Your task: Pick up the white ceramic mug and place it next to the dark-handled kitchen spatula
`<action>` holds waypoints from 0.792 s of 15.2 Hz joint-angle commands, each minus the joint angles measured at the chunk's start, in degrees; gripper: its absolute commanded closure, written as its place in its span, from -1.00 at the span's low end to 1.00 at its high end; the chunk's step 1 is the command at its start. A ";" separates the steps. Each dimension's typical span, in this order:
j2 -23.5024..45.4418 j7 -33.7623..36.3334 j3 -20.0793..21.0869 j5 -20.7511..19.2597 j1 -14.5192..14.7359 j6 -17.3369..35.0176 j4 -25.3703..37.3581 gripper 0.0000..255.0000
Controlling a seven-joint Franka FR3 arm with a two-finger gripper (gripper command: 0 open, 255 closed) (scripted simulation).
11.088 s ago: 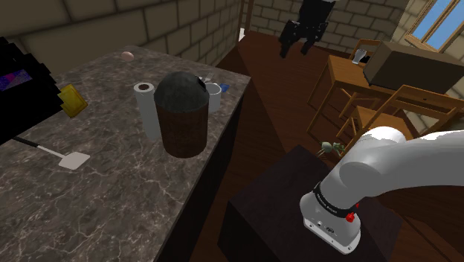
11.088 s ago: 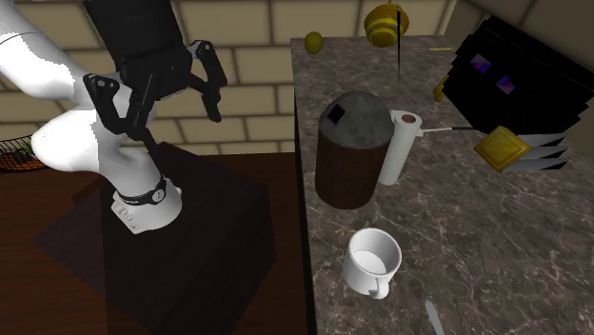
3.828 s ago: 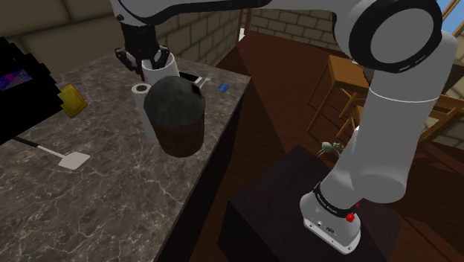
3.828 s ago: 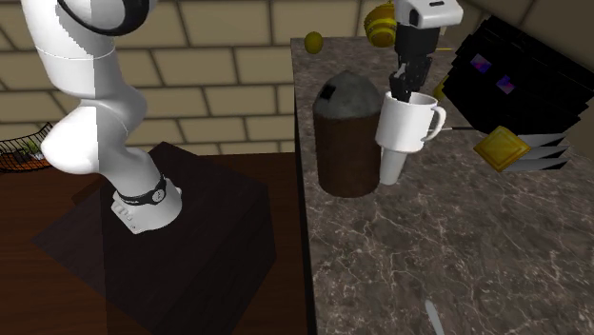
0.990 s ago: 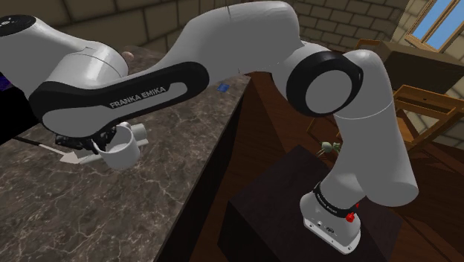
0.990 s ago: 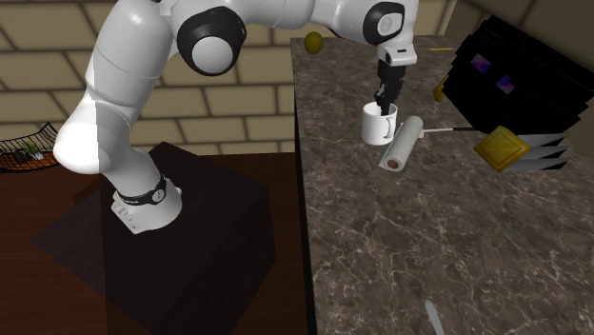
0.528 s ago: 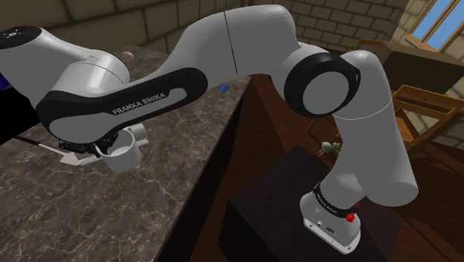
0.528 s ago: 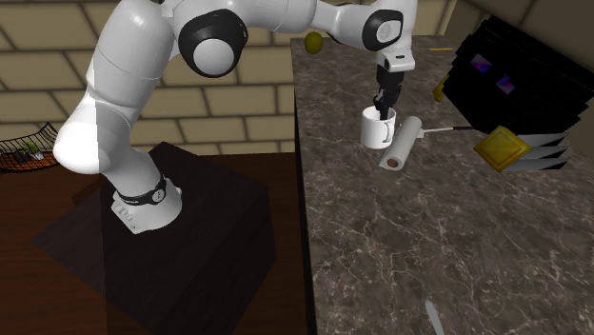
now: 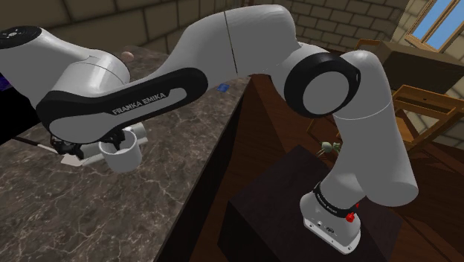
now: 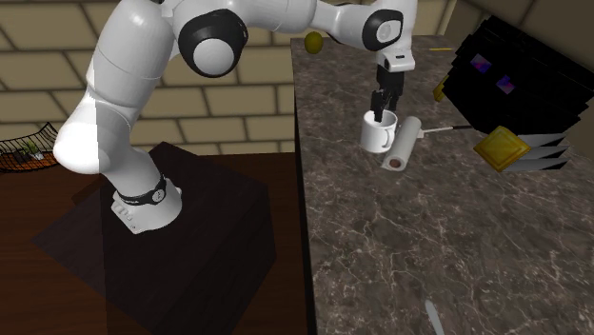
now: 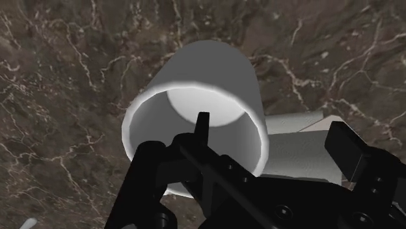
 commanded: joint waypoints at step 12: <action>-1.91 -0.71 0.54 0.76 0.80 -5.85 4.02 -1.00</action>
